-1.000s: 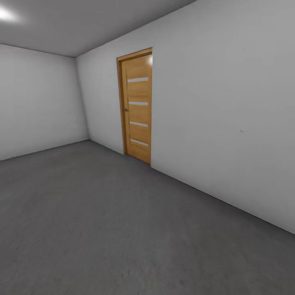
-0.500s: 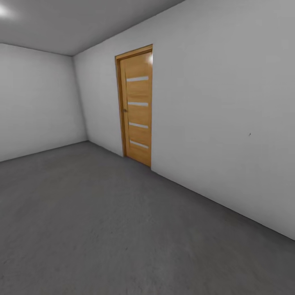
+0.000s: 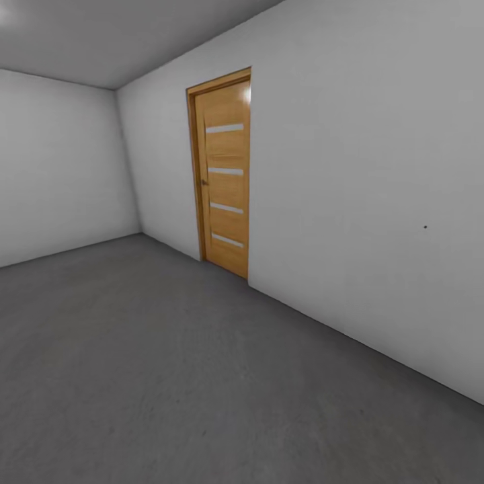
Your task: Move the two storage containers from the living room to the garage. In the garage, place one container on the floor and stack the other container on top of it (either order is fine).
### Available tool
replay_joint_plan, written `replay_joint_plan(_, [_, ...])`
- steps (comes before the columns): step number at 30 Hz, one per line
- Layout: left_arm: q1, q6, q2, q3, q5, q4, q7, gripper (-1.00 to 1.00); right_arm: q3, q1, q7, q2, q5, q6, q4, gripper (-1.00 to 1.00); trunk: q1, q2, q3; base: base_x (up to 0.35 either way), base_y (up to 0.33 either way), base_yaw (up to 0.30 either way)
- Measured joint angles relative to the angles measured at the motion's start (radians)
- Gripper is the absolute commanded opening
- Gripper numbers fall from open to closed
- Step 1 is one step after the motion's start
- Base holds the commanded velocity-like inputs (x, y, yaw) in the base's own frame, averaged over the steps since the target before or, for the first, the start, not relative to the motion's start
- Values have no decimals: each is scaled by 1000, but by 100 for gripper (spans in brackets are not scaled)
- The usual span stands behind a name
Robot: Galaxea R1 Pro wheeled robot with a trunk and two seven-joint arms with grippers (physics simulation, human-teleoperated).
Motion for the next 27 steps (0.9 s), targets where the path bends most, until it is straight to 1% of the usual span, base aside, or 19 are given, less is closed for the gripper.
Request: replay_joint_plan(27, [0,0,-1,0,0,0,0,100,-1,0,0,0,0,0,0,100,0,0,0,321,0,0])
